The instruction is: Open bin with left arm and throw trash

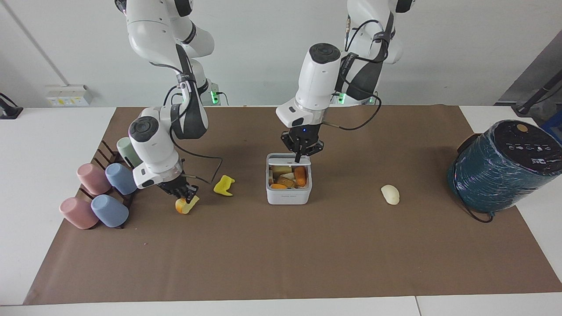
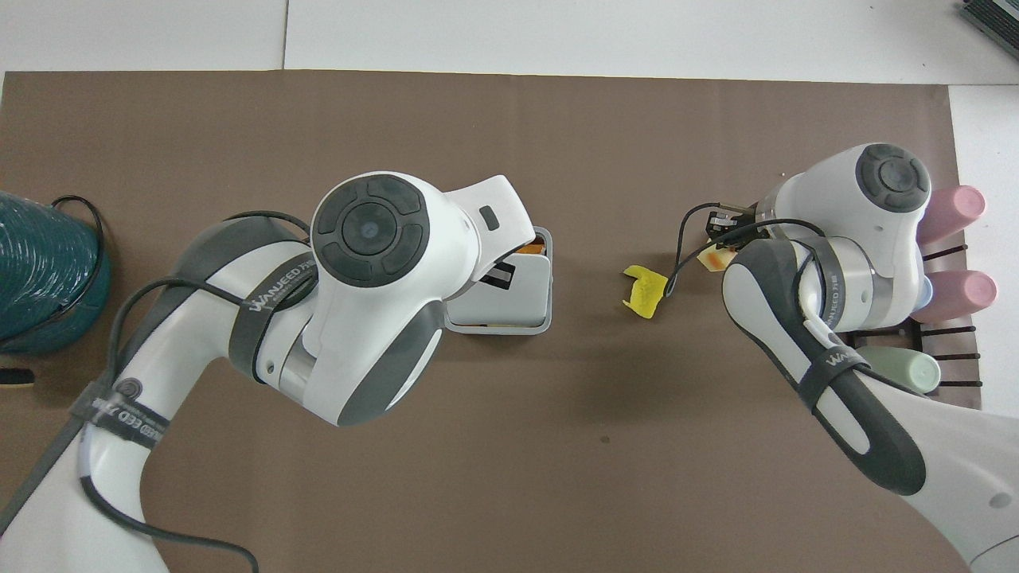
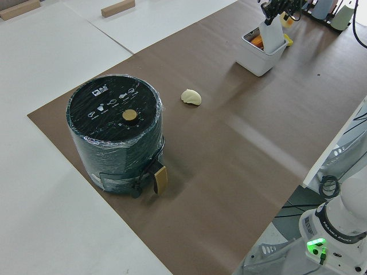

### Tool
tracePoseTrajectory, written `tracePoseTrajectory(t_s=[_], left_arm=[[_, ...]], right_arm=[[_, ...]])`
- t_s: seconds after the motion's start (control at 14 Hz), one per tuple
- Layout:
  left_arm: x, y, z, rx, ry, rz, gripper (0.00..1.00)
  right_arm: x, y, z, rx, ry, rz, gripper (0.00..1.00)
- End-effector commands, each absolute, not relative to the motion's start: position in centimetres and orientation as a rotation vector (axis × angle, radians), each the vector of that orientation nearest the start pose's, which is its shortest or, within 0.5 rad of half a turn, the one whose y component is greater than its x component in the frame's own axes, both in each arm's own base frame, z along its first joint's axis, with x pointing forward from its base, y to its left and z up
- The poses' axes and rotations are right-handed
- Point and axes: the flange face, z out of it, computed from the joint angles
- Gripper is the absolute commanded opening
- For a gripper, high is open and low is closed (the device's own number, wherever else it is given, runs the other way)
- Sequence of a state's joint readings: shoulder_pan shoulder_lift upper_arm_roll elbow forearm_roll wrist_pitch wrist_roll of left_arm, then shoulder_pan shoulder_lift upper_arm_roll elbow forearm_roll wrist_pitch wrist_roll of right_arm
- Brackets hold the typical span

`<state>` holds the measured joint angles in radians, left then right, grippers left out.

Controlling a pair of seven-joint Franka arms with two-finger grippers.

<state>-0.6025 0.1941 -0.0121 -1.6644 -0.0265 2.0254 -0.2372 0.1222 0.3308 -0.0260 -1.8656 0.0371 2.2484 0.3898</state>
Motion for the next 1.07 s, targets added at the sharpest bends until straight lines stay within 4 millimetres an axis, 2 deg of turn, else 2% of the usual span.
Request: tracePoseTrajectory(t_s=[0.0,0.21,0.36,0.5,0.57,0.64,0.71,0.79,0.86,1.0], left_arm=[[51.7,-33.5,52.5,-3.177,0.51,-0.15,0.0],[52.0,-30.1,53.8,-3.173,0.434,-0.09,0.0],[52.9,-27.9,53.8,-3.175,0.375,-0.071,0.0],[54.1,-25.2,53.4,-3.181,0.306,-0.074,0.0],[54.6,-24.3,53.4,-3.184,0.279,-0.084,0.39],[54.7,-23.9,53.0,-3.184,0.266,-0.077,0.62],[54.7,-22.8,52.3,-3.184,0.233,-0.069,0.89],[54.8,-21.2,51.2,-3.19,0.197,-0.098,1.0],[54.7,-19.7,49.9,-3.197,0.164,-0.149,1.0],[55.1,-18.0,47.3,-3.195,0.158,-0.162,1.0]], right_arm=[[63.8,8.7,38.6,-3.017,0.569,-0.06,0.0],[64.3,13.7,43.5,-2.876,0.693,-0.057,0.0],[64.3,18.3,46.2,-2.713,0.805,-0.035,0.0],[64.3,22.7,47.7,-2.596,0.946,-0.029,0.0],[63.7,25.1,48.0,-2.559,0.984,-0.041,0.0],[63.0,27.4,48.0,-2.522,1.02,-0.047,0.0],[62.5,29.2,47.8,-2.48,1.076,-0.04,0.0],[61.7,31.1,47.6,-2.438,1.12,-0.001,0.0],[61.3,32.2,46.9,-2.424,1.14,0.039,0.0],[60.3,32.4,44.6,-2.438,1.173,0.094,0.0]])
